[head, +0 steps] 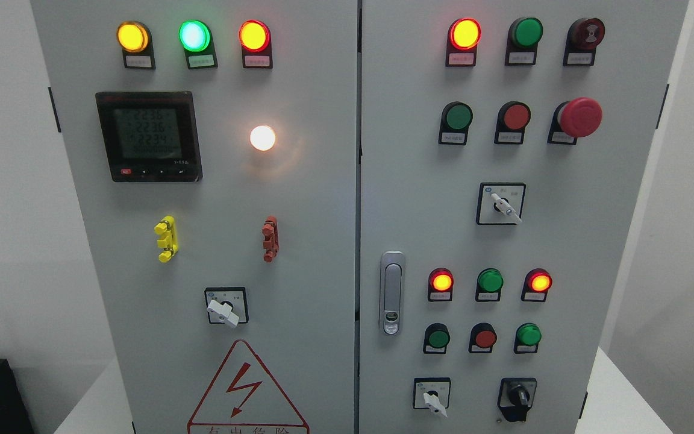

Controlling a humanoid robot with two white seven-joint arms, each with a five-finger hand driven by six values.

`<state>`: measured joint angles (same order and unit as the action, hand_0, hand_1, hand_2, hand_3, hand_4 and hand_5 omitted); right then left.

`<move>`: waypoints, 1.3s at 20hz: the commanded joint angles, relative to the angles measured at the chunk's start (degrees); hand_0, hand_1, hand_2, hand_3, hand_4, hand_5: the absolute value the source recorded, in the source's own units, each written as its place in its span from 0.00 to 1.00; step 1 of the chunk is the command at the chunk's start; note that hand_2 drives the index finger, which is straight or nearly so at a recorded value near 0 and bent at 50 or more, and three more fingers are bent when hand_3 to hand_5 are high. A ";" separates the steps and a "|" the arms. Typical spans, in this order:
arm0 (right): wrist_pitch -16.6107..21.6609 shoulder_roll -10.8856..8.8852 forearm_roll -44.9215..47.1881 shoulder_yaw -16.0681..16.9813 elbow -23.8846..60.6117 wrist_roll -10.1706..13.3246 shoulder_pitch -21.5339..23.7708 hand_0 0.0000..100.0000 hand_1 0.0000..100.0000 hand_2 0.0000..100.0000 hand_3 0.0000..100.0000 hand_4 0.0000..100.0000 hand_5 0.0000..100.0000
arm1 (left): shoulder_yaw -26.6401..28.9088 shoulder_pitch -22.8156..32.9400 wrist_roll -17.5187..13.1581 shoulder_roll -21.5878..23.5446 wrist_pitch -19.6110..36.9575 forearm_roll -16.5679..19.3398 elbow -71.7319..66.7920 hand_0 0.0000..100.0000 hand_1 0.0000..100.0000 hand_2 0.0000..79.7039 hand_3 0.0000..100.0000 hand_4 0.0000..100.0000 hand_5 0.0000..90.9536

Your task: Trip black knob to open circuit

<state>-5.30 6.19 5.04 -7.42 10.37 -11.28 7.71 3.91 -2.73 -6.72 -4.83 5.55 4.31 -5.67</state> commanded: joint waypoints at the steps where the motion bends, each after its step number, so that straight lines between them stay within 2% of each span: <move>1: -0.07 0.05 0.24 0.12 0.18 -0.06 0.02 0.00 0.00 0.00 0.00 0.00 0.00 | -0.04 0.00 0.04 0.00 -0.02 0.00 0.93 0.12 0.39 0.00 0.00 0.00 0.00; 6: 1.51 0.05 0.06 0.12 0.71 1.17 -1.99 0.00 0.00 0.00 0.00 0.00 0.00 | -0.04 0.00 0.04 0.00 -0.02 0.00 0.93 0.12 0.39 0.00 0.00 0.00 0.00; 9: 5.72 -0.03 0.15 0.04 2.81 3.27 -2.17 0.00 0.00 0.00 0.00 0.00 0.00 | -0.04 0.00 0.04 0.00 -0.02 0.00 0.93 0.12 0.39 0.00 0.00 0.00 0.00; 15: 10.56 -0.12 0.33 0.03 8.17 5.04 -1.30 0.00 0.00 0.00 0.00 0.00 0.00 | 0.05 0.00 0.04 0.00 -0.02 0.00 0.93 0.12 0.39 0.00 0.00 0.00 0.00; 20: 18.47 -0.65 0.33 -0.14 17.65 6.35 1.95 0.00 0.00 0.00 0.00 0.00 0.00 | -0.04 0.00 0.04 0.00 -0.02 0.00 0.93 0.12 0.39 0.00 0.00 0.00 0.00; 26: 19.36 -2.49 0.41 0.12 30.66 8.72 2.75 0.00 0.00 0.00 0.00 0.00 0.00 | 0.05 0.00 0.04 0.00 -0.02 0.00 0.93 0.12 0.39 0.00 0.00 0.00 0.00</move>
<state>13.56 5.42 5.38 -7.42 24.38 -3.60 9.34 3.92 -2.73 -6.72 -4.83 5.55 4.31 -5.67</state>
